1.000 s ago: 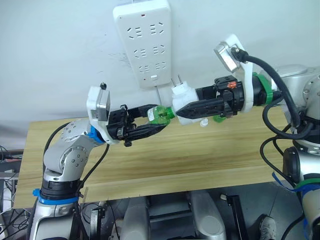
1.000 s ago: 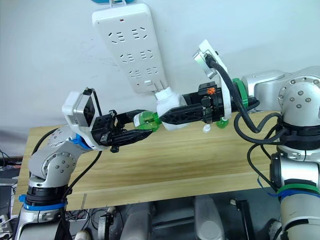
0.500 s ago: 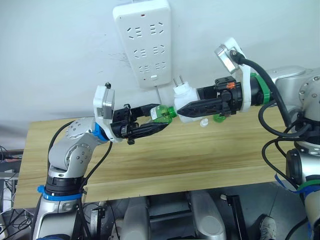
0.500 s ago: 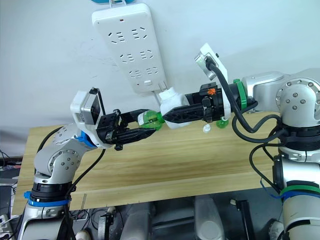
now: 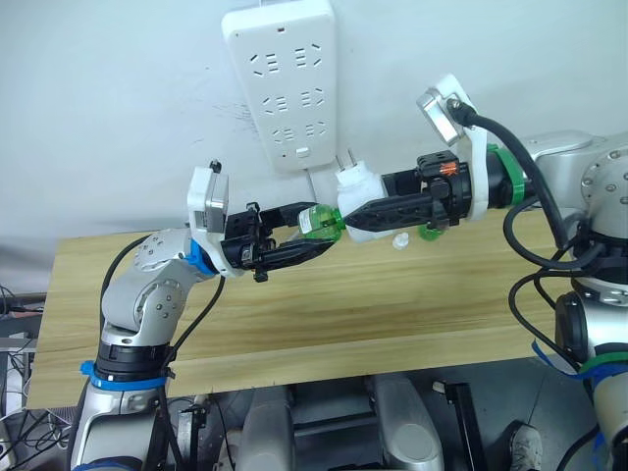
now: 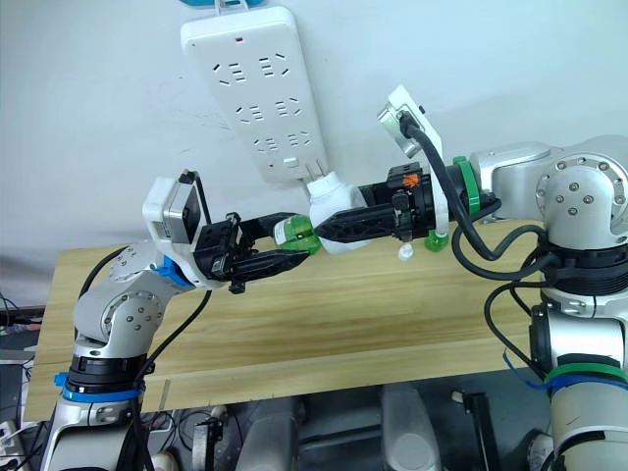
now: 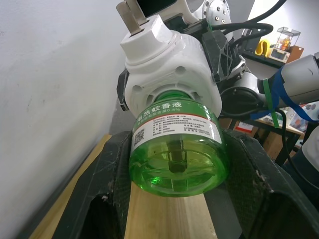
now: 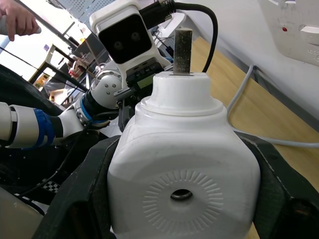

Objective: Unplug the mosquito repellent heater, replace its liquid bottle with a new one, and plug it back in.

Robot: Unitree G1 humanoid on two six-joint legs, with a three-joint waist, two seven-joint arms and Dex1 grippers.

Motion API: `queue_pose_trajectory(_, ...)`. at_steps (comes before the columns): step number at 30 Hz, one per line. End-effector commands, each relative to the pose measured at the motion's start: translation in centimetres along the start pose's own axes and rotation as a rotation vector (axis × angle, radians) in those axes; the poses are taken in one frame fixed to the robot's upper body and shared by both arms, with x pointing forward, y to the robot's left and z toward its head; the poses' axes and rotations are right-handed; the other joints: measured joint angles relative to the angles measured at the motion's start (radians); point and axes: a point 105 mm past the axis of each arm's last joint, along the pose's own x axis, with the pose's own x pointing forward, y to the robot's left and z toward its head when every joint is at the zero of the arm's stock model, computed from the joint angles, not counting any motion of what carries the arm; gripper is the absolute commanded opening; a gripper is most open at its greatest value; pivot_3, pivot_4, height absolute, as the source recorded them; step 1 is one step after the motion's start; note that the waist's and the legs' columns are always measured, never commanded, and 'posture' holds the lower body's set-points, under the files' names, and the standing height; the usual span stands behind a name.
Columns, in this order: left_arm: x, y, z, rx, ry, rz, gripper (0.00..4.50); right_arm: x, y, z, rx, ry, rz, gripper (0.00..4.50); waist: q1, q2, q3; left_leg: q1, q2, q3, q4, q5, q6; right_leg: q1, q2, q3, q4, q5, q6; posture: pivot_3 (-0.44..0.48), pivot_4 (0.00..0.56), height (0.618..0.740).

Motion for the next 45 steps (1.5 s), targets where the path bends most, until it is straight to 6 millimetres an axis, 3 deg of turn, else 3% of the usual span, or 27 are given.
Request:
queue_pose_trajectory(1, 0.5, -0.3, 0.6, 0.030, -0.019, -0.030, 2.25, -0.4, 1.3, 0.6, -0.044, -0.020, 0.046, 2.99, 0.000, 0.000, 0.000, 0.000, 0.000, 0.000, 0.000, 0.000, 0.000, 0.000, 0.000, 0.000, 0.000, 0.000, 0.000, -0.251, 0.358, 0.730)
queue_pose_trajectory(16, 1.1, -0.1, -0.2, 0.037, 0.010, -0.062, 2.25, -0.4, 1.8, 0.0, -0.054, 0.024, 0.048, 2.99, 0.000, 0.000, 0.000, 0.000, 0.000, 0.000, 0.000, 0.000, 0.000, 0.000, 0.000, 0.000, 0.000, 0.000, 0.000, -0.247, 0.353, 0.730)
queue_pose_trajectory(25, 1.2, 0.3, -0.4, 0.043, 0.027, -0.041, 2.25, -0.8, 0.0, -0.9, -0.036, 0.056, -0.047, 2.99, 0.000, 0.000, 0.000, 0.000, 0.000, 0.000, 0.000, 0.000, 0.000, 0.000, 0.000, 0.000, 0.000, 0.000, 0.000, -0.243, 0.349, 0.730)
queue_pose_trajectory(32, 1.3, 0.5, -0.2, 0.060, 0.005, -0.024, 2.25, -1.0, -0.9, -0.4, -0.013, 0.029, -0.072, 2.99, 0.000, 0.000, 0.000, 0.000, 0.000, 0.000, 0.000, 0.000, 0.000, 0.000, 0.000, 0.000, 0.000, 0.000, 0.000, -0.243, 0.349, 0.730)
queue_pose_trajectory(45, 1.3, 0.5, 0.1, 0.066, -0.022, -0.024, 2.25, -0.6, 0.6, 0.2, -0.003, 0.001, 0.019, 2.99, 0.000, 0.000, 0.000, 0.000, 0.000, 0.000, 0.000, 0.000, 0.000, 0.000, 0.000, 0.000, 0.000, 0.000, 0.000, -0.242, 0.359, 0.730)
